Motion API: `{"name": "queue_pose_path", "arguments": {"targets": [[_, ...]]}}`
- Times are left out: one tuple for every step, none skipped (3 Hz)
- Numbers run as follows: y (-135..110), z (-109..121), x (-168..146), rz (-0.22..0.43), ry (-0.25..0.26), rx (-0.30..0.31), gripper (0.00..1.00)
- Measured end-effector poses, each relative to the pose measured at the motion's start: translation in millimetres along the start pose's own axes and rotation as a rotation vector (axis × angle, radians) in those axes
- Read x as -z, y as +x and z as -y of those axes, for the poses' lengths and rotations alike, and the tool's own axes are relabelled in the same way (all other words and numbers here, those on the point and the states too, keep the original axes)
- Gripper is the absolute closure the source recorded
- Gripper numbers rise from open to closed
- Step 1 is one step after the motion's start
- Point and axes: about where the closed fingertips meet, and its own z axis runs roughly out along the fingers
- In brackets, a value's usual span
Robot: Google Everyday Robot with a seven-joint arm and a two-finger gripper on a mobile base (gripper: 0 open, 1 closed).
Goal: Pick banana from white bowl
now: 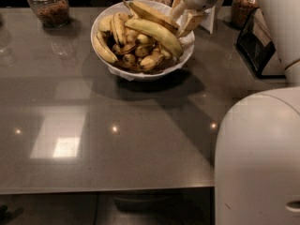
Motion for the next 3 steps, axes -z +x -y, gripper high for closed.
{"name": "queue_pose_path", "arguments": {"targets": [[2, -1, 2, -0.001, -0.007, -0.017, 0.83], [6, -4, 6, -0.005, -0.007, -0.038, 1.0], [10, -5, 15, -0.012, 0.009, -0.063, 1.0]]}}
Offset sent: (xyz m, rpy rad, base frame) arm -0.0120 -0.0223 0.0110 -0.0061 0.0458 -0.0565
